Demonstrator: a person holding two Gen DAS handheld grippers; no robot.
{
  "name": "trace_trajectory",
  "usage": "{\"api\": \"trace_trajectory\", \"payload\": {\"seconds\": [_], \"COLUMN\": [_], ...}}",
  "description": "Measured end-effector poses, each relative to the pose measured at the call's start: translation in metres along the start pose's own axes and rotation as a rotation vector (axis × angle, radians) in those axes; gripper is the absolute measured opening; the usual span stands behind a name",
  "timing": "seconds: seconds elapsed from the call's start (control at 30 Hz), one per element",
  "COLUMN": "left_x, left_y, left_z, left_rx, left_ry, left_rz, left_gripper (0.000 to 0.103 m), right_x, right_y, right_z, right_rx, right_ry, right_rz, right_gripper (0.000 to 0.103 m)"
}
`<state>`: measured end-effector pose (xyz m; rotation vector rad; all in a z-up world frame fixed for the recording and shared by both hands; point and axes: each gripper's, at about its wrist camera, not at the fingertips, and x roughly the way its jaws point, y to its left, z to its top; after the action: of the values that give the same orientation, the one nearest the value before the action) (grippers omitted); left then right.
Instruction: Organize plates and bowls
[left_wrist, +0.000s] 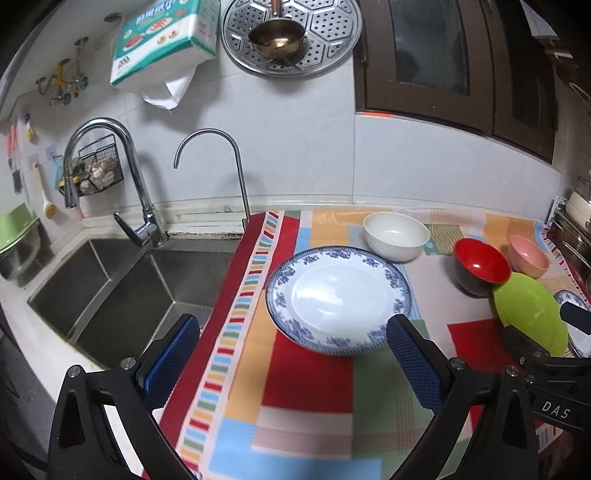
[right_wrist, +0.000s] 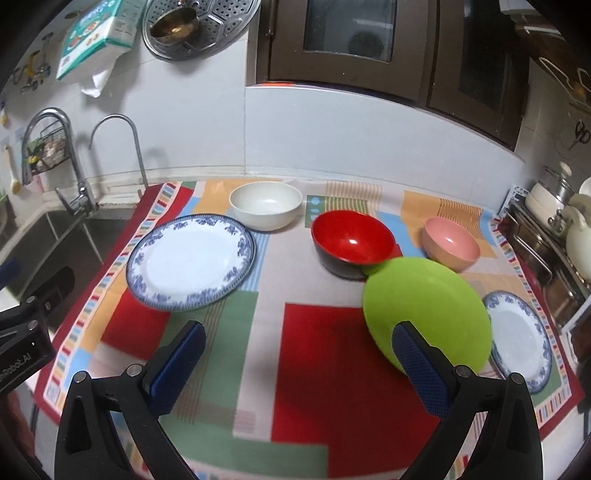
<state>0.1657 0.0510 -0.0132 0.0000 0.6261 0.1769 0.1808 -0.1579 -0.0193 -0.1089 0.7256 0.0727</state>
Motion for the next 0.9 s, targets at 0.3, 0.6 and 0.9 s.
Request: {"api": "trace_trajectory", "payload": {"seconds": [0.3, 0.6, 0.9], "left_x": [0.045, 0.087, 0.138], "left_y": [0.030, 0.047, 0.051], "left_z": [0.018, 0.033, 0.041], "left_rx": [0.016, 0.016, 0.040], "left_ry": [0.028, 0.060, 0.117], "left_rz": [-0.011, -0.016, -0.040], "left_gripper": [0.103, 0.103, 0.103], "right_x": [0.038, 0.073, 0.118], "right_y": [0.037, 0.064, 0.077], "right_z": [0.031, 0.052, 0.062], "right_rx": [0.021, 0.006, -0.011], "right_ry": [0.035, 0.074, 0.141], "right_rz": [-0.011, -0.015, -0.026], "right_gripper": [0.102, 0.102, 0.102]}}
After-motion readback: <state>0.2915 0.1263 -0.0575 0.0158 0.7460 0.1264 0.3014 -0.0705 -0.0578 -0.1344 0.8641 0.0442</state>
